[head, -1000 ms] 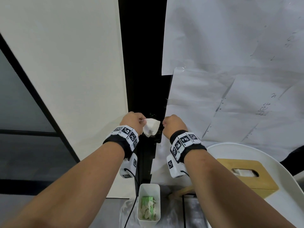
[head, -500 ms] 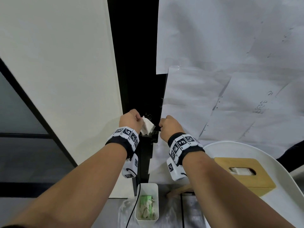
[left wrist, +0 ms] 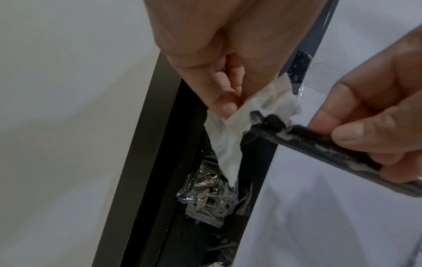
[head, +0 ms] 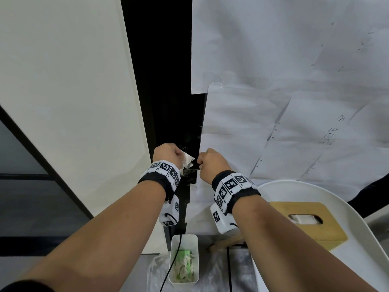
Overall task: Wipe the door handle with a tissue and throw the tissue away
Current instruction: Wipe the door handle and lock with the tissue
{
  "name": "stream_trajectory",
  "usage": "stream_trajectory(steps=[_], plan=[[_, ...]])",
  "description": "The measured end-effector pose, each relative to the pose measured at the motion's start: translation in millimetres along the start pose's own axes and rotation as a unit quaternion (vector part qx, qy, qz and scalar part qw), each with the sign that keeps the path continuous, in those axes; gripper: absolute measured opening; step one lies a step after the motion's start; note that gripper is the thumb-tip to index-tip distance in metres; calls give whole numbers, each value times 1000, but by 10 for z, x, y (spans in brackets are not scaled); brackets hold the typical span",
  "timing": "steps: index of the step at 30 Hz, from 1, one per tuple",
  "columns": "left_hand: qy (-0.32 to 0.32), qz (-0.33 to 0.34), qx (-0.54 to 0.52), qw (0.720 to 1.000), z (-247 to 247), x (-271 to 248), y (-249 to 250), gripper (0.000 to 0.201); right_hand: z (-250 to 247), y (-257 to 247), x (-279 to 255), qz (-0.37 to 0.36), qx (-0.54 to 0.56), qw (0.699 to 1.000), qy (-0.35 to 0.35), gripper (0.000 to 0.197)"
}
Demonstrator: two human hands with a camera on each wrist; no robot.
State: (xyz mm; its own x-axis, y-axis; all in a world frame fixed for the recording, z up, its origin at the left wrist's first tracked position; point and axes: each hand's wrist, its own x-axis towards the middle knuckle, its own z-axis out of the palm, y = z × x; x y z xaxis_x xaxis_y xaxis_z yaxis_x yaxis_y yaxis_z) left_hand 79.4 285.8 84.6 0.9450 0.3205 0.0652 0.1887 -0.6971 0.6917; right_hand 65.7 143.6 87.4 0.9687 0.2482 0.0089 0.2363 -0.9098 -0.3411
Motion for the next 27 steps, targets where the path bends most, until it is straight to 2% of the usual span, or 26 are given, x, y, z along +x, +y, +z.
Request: stream_trajectory(steps=[4,7,14,17,23,27], plan=[[-20,-2,6,1000,14,15,12,8,4,9,6,-10,-1,1000,3,23],[-34,2,24,999,30,32,2,24,7,9,16,-10,0,1000,7,22],[-21,-5,60,998,63,50,57,18,17,23,15,-13,3,1000,11,21],[-13,13,69,997,56,66,67,11,21,31,15,-11,6,1000,9,20],[-15,65,66,996,59,68,-1,11,28,40,30,-10,8,1000,5,22],[-14,66,61,996,50,69,-4,8,29,35,39,-3,10,1000,3,20]])
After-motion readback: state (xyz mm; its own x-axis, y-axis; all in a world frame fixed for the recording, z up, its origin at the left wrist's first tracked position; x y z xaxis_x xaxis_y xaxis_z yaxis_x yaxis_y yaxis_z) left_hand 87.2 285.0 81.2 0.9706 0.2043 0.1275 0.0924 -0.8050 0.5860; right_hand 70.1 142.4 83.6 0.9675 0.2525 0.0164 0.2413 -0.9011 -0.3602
